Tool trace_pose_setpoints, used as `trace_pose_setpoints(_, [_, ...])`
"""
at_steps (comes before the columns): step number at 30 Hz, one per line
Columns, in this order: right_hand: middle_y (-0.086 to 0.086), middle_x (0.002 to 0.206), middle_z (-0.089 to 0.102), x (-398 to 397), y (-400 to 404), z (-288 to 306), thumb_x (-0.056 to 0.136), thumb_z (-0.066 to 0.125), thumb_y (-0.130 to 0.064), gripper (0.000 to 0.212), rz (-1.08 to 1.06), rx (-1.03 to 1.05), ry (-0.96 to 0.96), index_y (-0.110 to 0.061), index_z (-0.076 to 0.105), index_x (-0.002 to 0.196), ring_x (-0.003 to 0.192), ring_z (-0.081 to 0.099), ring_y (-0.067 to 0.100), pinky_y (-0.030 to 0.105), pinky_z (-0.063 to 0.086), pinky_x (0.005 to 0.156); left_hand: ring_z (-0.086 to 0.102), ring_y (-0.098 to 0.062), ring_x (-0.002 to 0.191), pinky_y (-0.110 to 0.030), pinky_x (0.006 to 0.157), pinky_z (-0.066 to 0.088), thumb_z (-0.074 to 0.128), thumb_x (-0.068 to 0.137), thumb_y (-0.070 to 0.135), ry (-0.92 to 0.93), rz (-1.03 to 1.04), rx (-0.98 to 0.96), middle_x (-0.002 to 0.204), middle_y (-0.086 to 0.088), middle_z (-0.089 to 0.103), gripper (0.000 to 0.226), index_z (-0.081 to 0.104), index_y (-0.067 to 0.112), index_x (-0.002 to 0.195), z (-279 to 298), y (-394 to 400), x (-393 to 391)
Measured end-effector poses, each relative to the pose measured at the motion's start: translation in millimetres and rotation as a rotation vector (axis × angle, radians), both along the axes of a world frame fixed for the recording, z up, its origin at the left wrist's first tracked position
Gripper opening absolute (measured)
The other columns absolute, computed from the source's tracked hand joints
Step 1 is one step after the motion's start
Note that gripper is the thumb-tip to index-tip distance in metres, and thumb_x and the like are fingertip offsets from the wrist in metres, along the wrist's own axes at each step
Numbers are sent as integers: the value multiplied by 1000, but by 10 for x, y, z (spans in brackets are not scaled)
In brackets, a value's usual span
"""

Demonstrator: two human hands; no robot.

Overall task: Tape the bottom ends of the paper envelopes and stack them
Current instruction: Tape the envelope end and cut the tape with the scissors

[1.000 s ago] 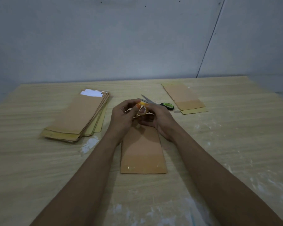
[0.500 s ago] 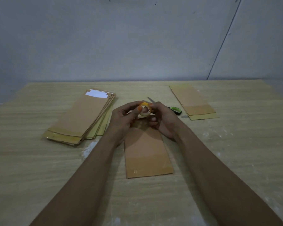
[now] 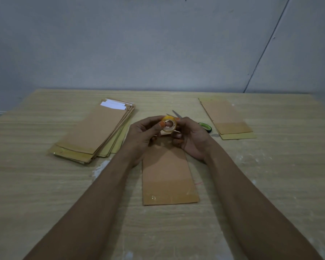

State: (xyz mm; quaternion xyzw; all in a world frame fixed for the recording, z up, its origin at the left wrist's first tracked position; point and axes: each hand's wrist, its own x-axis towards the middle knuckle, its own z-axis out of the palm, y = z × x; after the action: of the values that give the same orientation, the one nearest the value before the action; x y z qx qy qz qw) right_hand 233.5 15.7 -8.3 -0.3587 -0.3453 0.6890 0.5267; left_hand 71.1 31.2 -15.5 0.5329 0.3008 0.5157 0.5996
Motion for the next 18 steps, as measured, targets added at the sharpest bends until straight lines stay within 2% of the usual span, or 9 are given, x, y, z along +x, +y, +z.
trace_pose_setpoints(3, [-2, 75, 55, 26, -13, 9, 79, 58, -19, 28, 31, 5, 19, -7, 57, 105, 53, 37, 6, 20, 28, 51, 44, -6, 57, -19, 54, 34, 67, 80, 21, -21, 5, -42, 62, 9, 61, 25, 71, 15, 104, 9, 2, 17])
trace_pose_setpoints(5, [-1, 79, 56, 34, -13, 2, 80, 58, -18, 35, 54, -3, 43, -5, 53, 112, 55, 37, 7, 20, 27, 52, 45, -7, 59, -24, 56, 35, 69, 75, 24, -63, 20, -93, 63, 7, 60, 30, 70, 14, 104, 3, 24, 22])
trace_pose_setpoints(8, [2, 83, 51, 31, 2, -5, 81, 59, -17, 42, 48, -14, 45, -7, 47, 120, 54, 38, 6, 19, 29, 50, 47, -5, 60, -17, 52, 36, 70, 75, 22, -90, 20, -89, 67, 4, 61, 24, 74, 16, 98, -18, 40, 18])
trace_pose_setpoints(13, [2, 76, 50, 22, 5, -9, 80, 61, -18, 25, 24, -14, 20, -10, 51, 101, 52, 37, 6, 19, 29, 49, 50, -5, 66, -17, 55, 38, 72, 75, 23, -57, -1, -65, 74, 6, 68, 17, 80, 23, 90, -31, 28, 5])
trace_pose_setpoints(18, [0, 77, 56, 54, -23, 23, 81, 58, -17, 16, 37, -8, 40, -8, 61, 94, 55, 35, 7, 22, 23, 56, 51, -5, 70, -19, 53, 41, 70, 78, 23, -50, 5, -86, 78, 5, 67, 23, 75, 19, 100, -20, 36, 6])
